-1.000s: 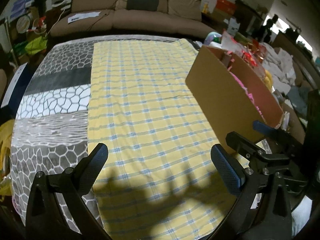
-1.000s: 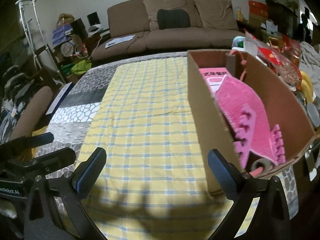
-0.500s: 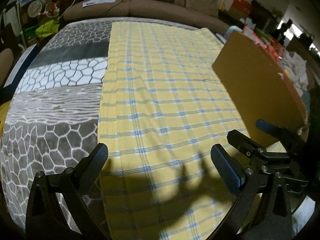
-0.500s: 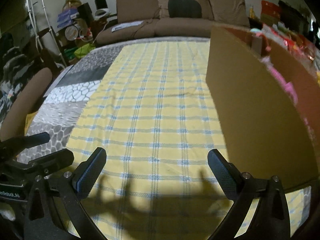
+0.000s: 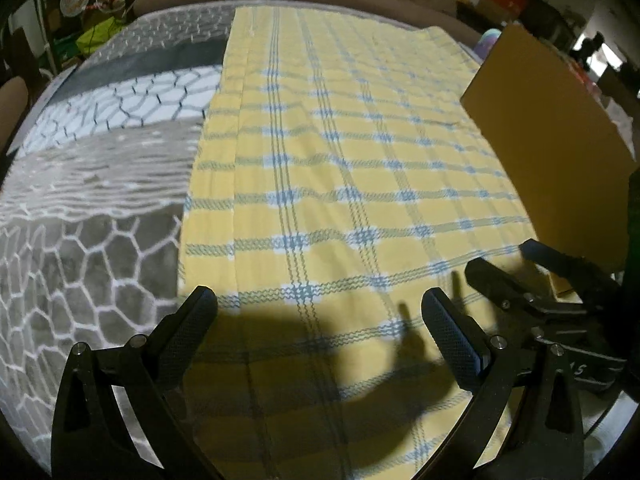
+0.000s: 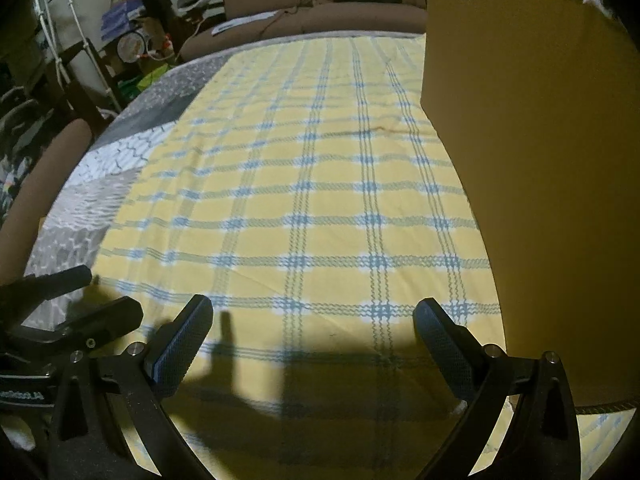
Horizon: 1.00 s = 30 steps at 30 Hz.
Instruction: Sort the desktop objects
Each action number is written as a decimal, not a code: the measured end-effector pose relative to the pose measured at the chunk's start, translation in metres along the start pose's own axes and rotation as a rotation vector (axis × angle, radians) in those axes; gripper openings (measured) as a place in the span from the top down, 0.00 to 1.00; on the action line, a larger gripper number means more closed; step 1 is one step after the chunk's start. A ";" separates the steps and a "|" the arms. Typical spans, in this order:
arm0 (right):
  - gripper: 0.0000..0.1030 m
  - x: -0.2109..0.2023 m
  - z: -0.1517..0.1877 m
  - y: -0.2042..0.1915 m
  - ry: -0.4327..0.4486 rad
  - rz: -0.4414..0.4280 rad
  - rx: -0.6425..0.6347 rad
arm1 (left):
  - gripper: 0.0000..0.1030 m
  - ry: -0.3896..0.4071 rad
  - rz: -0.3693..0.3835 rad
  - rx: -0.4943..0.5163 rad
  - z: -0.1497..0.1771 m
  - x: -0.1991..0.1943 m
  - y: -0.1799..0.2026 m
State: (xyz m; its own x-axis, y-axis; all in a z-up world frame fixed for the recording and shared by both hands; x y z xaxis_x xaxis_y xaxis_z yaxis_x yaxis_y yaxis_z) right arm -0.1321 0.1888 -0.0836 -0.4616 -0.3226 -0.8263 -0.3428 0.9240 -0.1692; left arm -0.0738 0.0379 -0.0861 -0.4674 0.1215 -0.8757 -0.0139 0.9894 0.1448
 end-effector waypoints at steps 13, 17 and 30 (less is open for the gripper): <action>0.01 0.008 0.003 0.009 0.023 0.027 -0.043 | 0.00 0.077 -0.063 0.034 -0.007 0.008 -0.003; 0.01 0.010 0.003 0.010 0.034 0.059 -0.065 | 0.00 0.123 -0.094 0.062 -0.007 0.009 -0.002; 0.00 0.011 0.003 0.011 0.055 0.087 -0.072 | 0.00 0.136 -0.109 0.089 -0.007 0.009 -0.002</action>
State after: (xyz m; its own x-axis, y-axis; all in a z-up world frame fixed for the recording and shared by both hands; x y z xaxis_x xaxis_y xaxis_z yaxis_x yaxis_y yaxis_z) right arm -0.1386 0.1963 -0.0961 -0.5361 -0.2542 -0.8050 -0.3566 0.9325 -0.0569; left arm -0.0840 0.0367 -0.0916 -0.5824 0.0078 -0.8129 0.0046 1.0000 0.0063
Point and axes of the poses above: each gripper's, at about its wrist camera, not at the fingertips, and x roughly the way its jaws point, y to its right, z to its underside, the point moved 10 cm from there along x, roughly the way its jaws point, and after that the axes turned 6 degrees about x, right-handed, at the moved point
